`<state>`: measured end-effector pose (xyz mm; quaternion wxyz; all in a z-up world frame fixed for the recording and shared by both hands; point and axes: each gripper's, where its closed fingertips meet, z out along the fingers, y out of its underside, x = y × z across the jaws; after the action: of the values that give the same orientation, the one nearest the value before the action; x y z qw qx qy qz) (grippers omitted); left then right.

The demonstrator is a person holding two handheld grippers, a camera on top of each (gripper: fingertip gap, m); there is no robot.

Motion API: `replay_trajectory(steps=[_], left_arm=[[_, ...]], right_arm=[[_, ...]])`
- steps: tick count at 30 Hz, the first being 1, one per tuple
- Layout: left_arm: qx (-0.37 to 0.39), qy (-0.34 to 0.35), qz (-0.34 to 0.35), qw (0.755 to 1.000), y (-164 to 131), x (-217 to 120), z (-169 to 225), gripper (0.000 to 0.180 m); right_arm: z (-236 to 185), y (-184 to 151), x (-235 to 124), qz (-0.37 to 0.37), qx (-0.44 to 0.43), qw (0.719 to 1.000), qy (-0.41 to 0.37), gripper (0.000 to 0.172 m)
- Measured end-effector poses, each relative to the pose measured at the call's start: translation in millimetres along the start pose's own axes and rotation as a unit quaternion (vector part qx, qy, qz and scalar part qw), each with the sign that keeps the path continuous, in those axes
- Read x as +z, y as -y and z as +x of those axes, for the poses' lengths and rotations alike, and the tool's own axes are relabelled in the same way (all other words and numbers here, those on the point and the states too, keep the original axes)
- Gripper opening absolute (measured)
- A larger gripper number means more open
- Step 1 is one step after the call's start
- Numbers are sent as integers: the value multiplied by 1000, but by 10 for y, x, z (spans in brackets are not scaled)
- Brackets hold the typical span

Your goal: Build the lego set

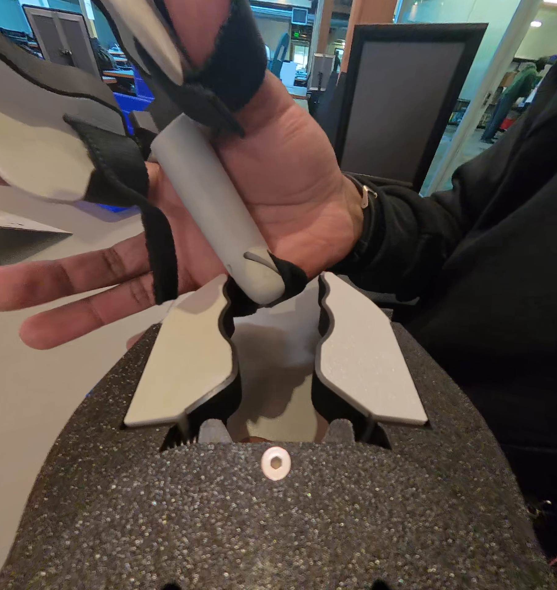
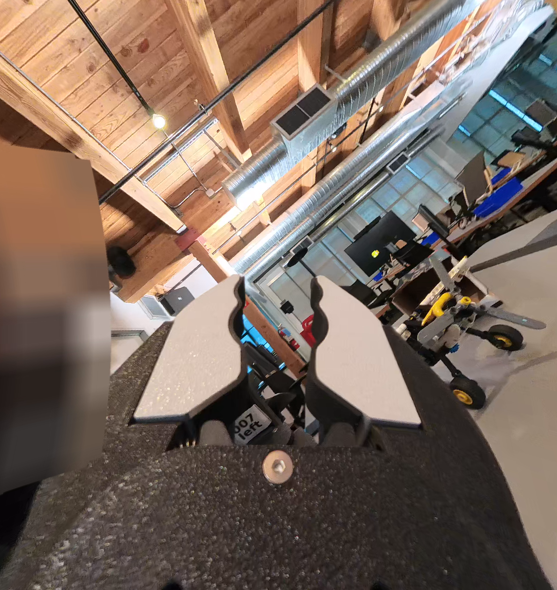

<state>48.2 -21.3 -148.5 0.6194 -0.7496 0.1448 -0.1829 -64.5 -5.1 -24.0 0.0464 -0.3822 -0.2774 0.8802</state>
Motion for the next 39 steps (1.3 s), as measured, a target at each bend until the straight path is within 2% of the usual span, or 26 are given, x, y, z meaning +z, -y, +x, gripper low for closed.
replay_trajectory(steps=[5,7,11,15,17,20,22,24,25,26,28,30,32,34,39], left_arm=[[-13,-38,-3,999,-8,-6,79,40],[-25,-55,4,998,13,-14,110,39],[-74,-106,39,991,124,-54,191,38],[-92,-124,59,986,183,-63,210,37],[-86,-102,65,989,193,-27,172,41],[-73,-23,76,994,219,32,-9,56],[-41,43,105,993,295,-20,-125,50],[-20,79,149,986,407,-170,-161,36],[-19,92,164,982,449,-253,-179,36],[-15,101,173,980,481,-334,-181,36],[-1,86,177,980,524,-460,-97,37],[9,76,162,984,487,-540,-34,39],[16,87,139,986,370,-589,-36,39],[12,93,119,989,248,-604,-31,39],[20,96,122,988,221,-611,-5,39]], right_arm=[[-124,-3,-53,-3,-4,1000,23,40],[-179,11,-60,2,-13,999,29,40],[-359,27,-29,0,-15,998,62,53],[-469,16,0,-9,-31,997,77,52],[-422,39,-9,-10,-39,997,64,47],[-223,284,-96,52,-72,996,17,37],[-155,400,-160,78,-106,991,0,29],[-61,444,-207,61,-166,984,-36,19],[21,447,-229,38,-201,977,-65,19],[121,411,-247,-1,-237,967,-93,16],[445,193,-313,-139,-288,935,-154,15],[812,-127,-512,-306,-304,878,-207,22],[1022,-409,-780,-441,-310,812,-223,24],[1135,-577,-971,-516,-319,761,-229,24],[1293,-886,-1129,-595,-305,710,-222,26]])
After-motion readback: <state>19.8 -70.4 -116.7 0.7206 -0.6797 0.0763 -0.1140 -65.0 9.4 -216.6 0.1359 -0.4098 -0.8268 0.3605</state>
